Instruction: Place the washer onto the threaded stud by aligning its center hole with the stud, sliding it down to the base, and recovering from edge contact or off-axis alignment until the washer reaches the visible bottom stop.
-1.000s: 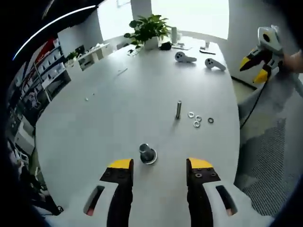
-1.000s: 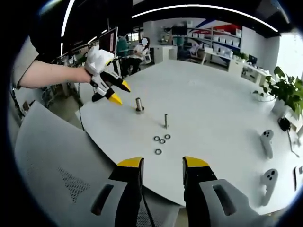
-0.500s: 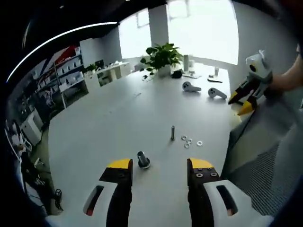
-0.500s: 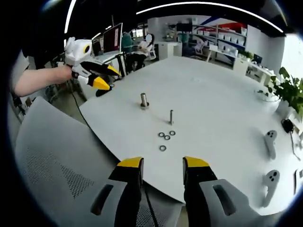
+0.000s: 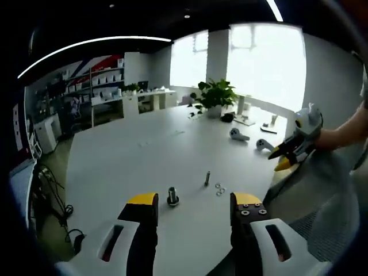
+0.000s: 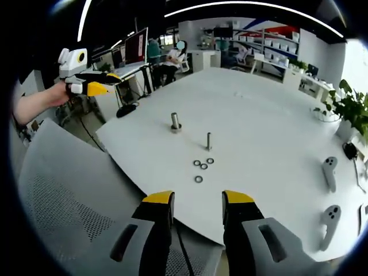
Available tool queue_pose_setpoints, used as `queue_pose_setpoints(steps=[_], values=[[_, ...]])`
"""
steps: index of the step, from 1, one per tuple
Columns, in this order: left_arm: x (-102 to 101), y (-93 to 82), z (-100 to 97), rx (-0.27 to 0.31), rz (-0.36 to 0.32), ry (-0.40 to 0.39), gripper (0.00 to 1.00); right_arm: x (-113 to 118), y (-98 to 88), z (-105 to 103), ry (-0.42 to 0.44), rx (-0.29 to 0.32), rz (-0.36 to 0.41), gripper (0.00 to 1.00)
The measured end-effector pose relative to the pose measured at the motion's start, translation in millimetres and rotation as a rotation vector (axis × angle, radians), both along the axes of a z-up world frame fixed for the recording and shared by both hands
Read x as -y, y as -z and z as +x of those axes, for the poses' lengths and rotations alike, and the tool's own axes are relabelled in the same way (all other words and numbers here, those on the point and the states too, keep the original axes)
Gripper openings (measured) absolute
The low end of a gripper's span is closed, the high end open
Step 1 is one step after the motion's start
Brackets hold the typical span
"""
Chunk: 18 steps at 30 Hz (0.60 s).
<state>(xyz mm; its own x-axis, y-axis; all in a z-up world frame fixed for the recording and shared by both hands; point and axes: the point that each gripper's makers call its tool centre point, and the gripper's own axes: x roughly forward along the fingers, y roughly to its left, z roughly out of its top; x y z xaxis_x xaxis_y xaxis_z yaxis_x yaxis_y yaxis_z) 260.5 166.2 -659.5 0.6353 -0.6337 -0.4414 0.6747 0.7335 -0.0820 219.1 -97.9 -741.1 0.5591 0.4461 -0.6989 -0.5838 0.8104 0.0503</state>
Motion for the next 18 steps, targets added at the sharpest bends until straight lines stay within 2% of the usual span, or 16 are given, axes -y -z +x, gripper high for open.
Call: queue_pose_setpoints(steps=[3, 7, 12, 17, 18], values=[[-2, 1.0, -11.0, -0.015, -0.011, -0.019, 0.51, -2, 1.0, -1, -0.014, -0.004, -0.003, 0.35], [-8, 3.7, -21.8, -0.049, -0.070, -0.058, 0.51, -2, 2.0, -2, -0.019, -0.009, -0.007, 0.35], [-3, 11.8, -41.5, -0.044, -0.009, -0.017, 0.50, -2, 2.5, -2, -0.014, -0.013, -0.005, 0.35], [1, 11.2, -51.1, -0.049, -0.033, -0.022, 0.50, -3, 4.9, -4, -0.031, -0.023, -0.015, 0.35], [1, 13.9, -52.8, -0.072, -0.039, -0.037, 0.50, -3, 4.6, -4, -0.030, -0.022, -0.014, 0.35]])
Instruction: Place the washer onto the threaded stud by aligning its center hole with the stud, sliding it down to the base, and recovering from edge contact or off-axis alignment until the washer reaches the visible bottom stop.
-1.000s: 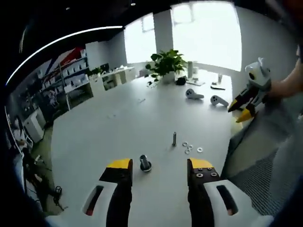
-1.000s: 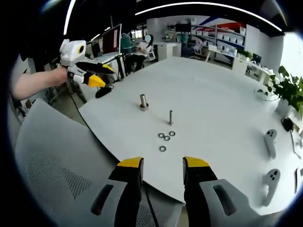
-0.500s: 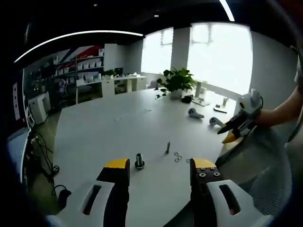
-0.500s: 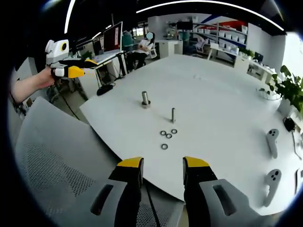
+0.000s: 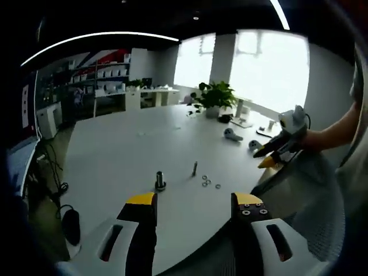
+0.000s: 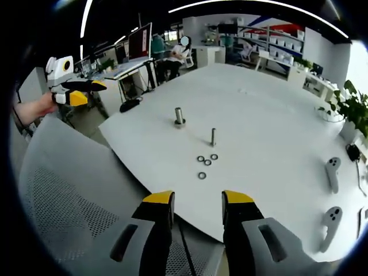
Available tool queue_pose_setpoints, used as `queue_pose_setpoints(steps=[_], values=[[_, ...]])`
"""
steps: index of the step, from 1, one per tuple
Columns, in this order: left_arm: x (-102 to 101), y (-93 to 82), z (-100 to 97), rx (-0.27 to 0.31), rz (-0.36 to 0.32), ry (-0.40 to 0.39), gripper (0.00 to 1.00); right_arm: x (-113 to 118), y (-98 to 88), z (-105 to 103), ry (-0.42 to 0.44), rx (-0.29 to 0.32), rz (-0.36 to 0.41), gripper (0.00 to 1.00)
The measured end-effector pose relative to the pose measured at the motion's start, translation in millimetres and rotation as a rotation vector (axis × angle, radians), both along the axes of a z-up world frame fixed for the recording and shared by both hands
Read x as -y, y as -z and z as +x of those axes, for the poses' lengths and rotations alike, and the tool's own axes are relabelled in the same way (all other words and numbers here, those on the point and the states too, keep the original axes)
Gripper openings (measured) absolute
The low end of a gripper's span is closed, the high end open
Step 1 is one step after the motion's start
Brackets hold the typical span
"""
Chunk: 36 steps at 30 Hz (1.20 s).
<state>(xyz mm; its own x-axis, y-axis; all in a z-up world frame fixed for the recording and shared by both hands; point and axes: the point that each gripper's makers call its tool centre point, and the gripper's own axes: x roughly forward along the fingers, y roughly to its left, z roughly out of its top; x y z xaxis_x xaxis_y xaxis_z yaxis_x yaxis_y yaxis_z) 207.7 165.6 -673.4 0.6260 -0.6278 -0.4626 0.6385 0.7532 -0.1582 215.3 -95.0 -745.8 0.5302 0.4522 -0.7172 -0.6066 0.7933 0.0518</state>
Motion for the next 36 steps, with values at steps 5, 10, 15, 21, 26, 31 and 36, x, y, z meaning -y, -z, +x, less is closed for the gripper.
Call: queue_pose_setpoints(steps=[5, 10, 15, 21, 26, 31, 36], values=[[9, 5.4, -7.5, -0.002, -0.018, -0.002, 0.50, 1, -0.3, 0, 0.005, 0.000, 0.008, 0.35], [16, 12.3, -9.8, -0.036, -0.020, 0.004, 0.51, 2, -0.2, 1, 0.011, -0.001, 0.012, 0.35], [27, 7.6, -12.1, -0.033, -0.024, 0.020, 0.49, 1, 1.6, -1, -0.002, -0.009, 0.003, 0.34], [35, 19.3, -17.6, -0.024, 0.042, 0.066, 0.50, 3, 3.5, -2, 0.004, -0.015, 0.006, 0.34], [35, 30.2, -24.0, -0.085, 0.024, 0.083, 0.48, 1, 4.8, -4, 0.005, -0.021, 0.005, 0.34], [39, 25.5, -24.4, -0.057, 0.023, 0.102, 0.46, 4, 4.5, -3, 0.016, -0.021, 0.004, 0.34], [35, 25.0, -21.7, -0.039, 0.035, 0.083, 0.45, 2, 7.1, -5, 0.004, -0.034, 0.001, 0.32]])
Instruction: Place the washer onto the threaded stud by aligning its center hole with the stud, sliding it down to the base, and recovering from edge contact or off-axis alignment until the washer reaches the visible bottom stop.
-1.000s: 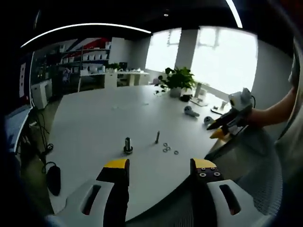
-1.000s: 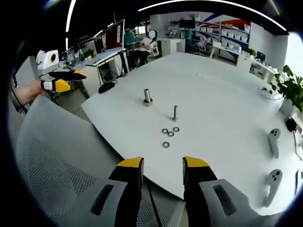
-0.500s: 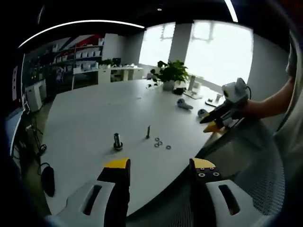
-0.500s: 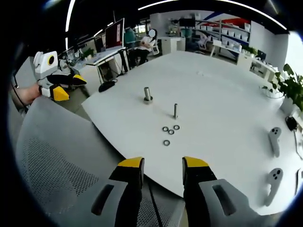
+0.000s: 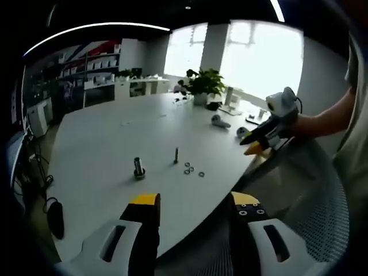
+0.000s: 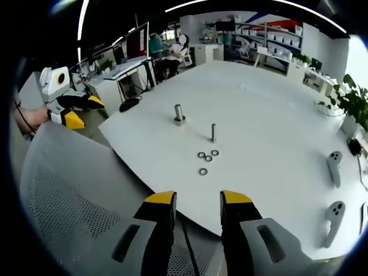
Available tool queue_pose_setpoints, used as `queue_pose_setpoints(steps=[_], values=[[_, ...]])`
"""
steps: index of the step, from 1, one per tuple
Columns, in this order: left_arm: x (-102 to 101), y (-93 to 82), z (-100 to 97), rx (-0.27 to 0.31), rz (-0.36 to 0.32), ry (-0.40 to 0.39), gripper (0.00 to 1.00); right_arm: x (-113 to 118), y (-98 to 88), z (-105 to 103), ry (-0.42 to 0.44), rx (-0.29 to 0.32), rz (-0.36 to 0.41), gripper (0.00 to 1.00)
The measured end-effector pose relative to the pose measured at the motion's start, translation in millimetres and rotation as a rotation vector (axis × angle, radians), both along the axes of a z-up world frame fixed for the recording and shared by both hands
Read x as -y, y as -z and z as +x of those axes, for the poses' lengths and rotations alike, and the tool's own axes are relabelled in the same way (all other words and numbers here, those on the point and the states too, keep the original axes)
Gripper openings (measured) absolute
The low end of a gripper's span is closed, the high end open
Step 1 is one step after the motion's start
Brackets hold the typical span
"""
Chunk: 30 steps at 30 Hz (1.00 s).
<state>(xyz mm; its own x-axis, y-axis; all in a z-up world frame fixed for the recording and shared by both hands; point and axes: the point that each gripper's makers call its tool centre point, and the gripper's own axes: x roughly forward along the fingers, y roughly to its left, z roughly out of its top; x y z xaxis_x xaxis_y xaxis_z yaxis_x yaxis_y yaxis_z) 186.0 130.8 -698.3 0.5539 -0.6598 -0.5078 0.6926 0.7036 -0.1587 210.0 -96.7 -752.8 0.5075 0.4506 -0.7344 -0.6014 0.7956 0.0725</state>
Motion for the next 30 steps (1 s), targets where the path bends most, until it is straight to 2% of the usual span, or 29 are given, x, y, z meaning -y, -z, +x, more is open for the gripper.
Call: queue_pose_setpoints(steps=[4, 7, 10, 20, 23, 30], values=[[0.0, -5.0, 2.3, 0.027, -0.009, -0.001, 0.45, 1.3, 0.8, 0.1, 0.007, -0.007, 0.001, 0.32], [-2.2, -2.4, 1.9, 0.033, 0.015, 0.000, 0.45, 0.0, 0.7, -0.3, 0.005, -0.008, 0.002, 0.32], [-1.4, -3.5, 2.0, 0.025, -0.003, -0.002, 0.46, 0.2, 2.0, -1.1, -0.001, -0.011, -0.007, 0.32], [-1.2, -2.7, 2.3, 0.023, 0.003, 0.015, 0.46, -1.1, 1.6, 0.0, 0.006, -0.020, -0.010, 0.33], [-0.8, -3.0, 1.1, 0.023, -0.001, 0.013, 0.46, -2.6, -2.8, 1.1, 0.026, -0.014, 0.026, 0.33], [-0.9, -3.9, 1.7, 0.027, 0.001, 0.016, 0.46, -5.0, 1.5, -0.8, 0.010, -0.036, 0.022, 0.33]])
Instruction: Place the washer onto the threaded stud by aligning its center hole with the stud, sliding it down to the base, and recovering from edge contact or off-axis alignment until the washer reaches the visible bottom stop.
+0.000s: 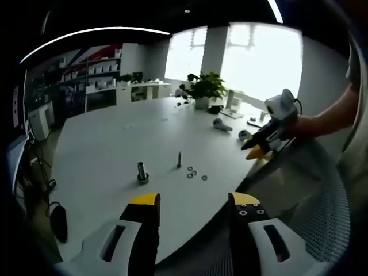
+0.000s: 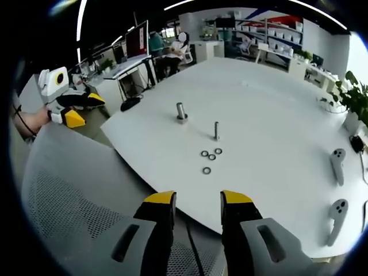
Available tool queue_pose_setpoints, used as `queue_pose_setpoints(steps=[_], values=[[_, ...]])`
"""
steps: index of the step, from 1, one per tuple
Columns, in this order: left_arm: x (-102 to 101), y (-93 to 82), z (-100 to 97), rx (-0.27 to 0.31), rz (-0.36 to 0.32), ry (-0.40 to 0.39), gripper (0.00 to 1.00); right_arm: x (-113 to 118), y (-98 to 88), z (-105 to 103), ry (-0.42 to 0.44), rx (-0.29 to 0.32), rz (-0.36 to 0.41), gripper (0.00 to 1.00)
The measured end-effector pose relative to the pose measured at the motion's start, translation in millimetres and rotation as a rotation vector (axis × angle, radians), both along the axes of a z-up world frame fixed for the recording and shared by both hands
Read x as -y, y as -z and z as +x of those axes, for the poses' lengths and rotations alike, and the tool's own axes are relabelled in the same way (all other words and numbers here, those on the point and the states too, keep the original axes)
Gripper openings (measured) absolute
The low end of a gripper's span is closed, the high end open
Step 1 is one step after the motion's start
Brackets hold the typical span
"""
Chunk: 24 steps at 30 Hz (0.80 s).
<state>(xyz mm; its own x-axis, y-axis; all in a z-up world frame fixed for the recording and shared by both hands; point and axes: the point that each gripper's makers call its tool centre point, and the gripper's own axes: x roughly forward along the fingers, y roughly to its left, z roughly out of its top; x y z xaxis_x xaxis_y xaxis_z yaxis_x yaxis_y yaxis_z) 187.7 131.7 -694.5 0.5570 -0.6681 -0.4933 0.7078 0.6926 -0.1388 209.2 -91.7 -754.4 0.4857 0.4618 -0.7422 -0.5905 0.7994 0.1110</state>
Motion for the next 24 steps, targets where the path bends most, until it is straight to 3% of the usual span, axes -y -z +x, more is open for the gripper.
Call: queue_pose_setpoints(steps=[3, 8, 13, 18, 24], values=[[1, 1.1, -1.2, 0.001, 0.013, 0.010, 0.46, 0, 1.2, -2, -0.006, -0.011, -0.002, 0.33], [1, 1.4, -1.1, -0.007, 0.010, 0.010, 0.46, -2, -10.0, 5, 0.000, 0.035, 0.027, 0.33], [2, 2.3, -2.2, 0.013, 0.047, 0.027, 0.45, -4, -7.2, 5, -0.012, 0.011, 0.013, 0.34], [-3, -1.0, 0.7, 0.016, 0.023, -0.001, 0.45, -5, -5.1, 6, -0.033, -0.034, 0.005, 0.35], [-3, 0.6, 0.0, 0.015, 0.029, 0.003, 0.44, -8, 5.0, 29, -0.080, -0.049, -0.044, 0.35]])
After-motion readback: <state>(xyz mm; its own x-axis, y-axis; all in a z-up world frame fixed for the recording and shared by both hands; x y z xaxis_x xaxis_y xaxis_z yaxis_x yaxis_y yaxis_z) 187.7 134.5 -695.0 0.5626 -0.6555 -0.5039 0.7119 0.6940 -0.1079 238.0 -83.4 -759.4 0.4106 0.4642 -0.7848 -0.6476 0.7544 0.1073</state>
